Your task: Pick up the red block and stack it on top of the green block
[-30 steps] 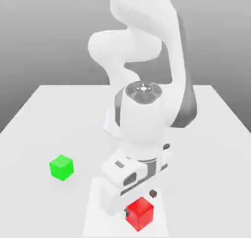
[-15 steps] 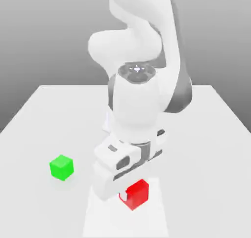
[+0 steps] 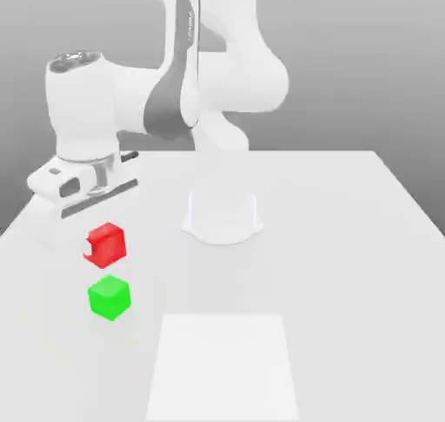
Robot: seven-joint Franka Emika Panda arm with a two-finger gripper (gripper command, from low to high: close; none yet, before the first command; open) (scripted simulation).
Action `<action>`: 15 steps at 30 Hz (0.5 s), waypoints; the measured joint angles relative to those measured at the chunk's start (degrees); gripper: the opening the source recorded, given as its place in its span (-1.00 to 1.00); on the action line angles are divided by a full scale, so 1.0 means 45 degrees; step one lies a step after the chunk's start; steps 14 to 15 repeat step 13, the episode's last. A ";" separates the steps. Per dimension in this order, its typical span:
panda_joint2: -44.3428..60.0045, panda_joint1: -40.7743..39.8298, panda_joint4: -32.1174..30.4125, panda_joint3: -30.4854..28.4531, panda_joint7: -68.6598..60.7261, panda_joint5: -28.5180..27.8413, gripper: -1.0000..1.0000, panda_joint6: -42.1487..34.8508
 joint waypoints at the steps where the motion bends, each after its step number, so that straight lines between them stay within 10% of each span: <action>1: 0.0228 0.0216 0.0007 -0.0127 -0.0272 0.0363 -1.00 0.0185; 12: 0.2952 0.1558 0.0030 -0.0586 -0.2536 0.3604 -1.00 0.2775; 13: 0.3144 0.1604 0.0014 -0.0608 -0.2553 0.3632 1.00 0.3002; 15: 0.3144 0.1604 0.0014 -0.0608 -0.2553 0.3632 1.00 0.3002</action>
